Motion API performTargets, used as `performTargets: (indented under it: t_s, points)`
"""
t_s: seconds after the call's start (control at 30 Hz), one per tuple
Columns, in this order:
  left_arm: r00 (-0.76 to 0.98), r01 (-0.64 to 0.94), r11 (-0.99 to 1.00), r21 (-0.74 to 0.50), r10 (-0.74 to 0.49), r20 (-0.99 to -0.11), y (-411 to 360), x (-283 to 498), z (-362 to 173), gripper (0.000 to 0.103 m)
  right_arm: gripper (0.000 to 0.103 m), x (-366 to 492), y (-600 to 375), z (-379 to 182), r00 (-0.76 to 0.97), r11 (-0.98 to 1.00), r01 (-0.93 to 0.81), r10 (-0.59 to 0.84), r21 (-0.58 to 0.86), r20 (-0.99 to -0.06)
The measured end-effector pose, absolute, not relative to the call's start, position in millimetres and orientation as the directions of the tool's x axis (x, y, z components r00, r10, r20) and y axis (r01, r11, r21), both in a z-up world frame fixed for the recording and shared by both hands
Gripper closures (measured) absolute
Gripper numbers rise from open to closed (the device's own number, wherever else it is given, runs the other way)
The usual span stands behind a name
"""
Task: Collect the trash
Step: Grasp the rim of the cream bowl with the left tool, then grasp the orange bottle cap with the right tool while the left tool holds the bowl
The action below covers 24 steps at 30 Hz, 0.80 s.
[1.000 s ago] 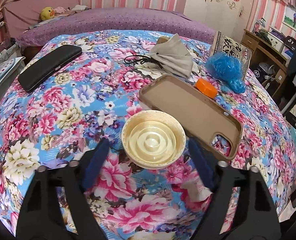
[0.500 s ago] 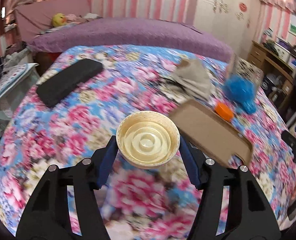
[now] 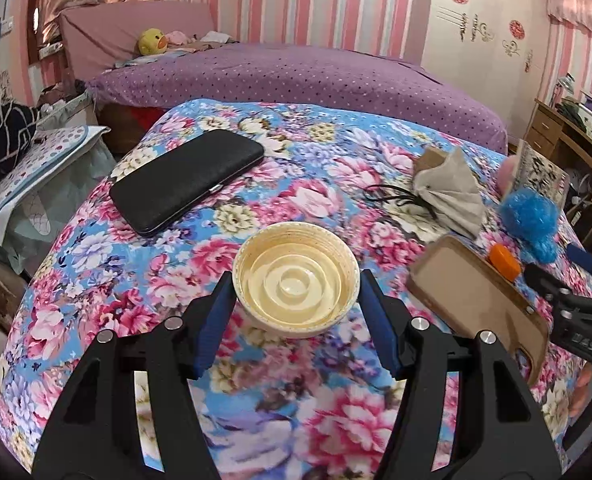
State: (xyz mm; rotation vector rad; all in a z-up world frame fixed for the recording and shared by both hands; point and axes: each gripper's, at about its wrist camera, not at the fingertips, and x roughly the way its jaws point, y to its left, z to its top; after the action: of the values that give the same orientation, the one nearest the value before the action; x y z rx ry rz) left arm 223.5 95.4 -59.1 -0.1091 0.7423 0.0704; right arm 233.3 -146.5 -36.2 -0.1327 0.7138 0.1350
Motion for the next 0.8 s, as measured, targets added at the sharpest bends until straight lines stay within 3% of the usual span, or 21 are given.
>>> performTargets:
  t_s: [0.23, 0.3, 0.43, 0.53, 0.8]
  points:
    - [0.744, -0.13, 0.988, -0.087, 0.039, -0.667, 107, 226, -57, 0.042, 0.03, 254, -132, -42, 0.71, 0.978, -0.203, 0.122, -0.036, -0.694]
    - [0.743, -0.133, 0.987, -0.091, 0.038, -0.668, 108, 227, -57, 0.042, 0.04, 259, -127, -46, 0.695, 0.976, -0.214, 0.124, -0.039, -0.708]
    - [0.74, -0.136, 0.986, -0.093, 0.038, -0.671, 109, 228, -58, 0.042, 0.046, 266, -129, -50, 0.67, 0.974, -0.228, 0.17, 0.018, -0.723]
    - [0.742, -0.136, 0.987, -0.088, 0.043, -0.668, 109, 228, -58, 0.042, 0.063, 270, -131, -52, 0.652, 0.969, -0.239, 0.209, 0.064, -0.729]
    - [0.745, -0.137, 0.988, -0.078, 0.051, -0.665, 107, 225, -54, 0.042, 0.063, 262, -131, -47, 0.685, 0.97, -0.24, 0.202, 0.044, -0.7]
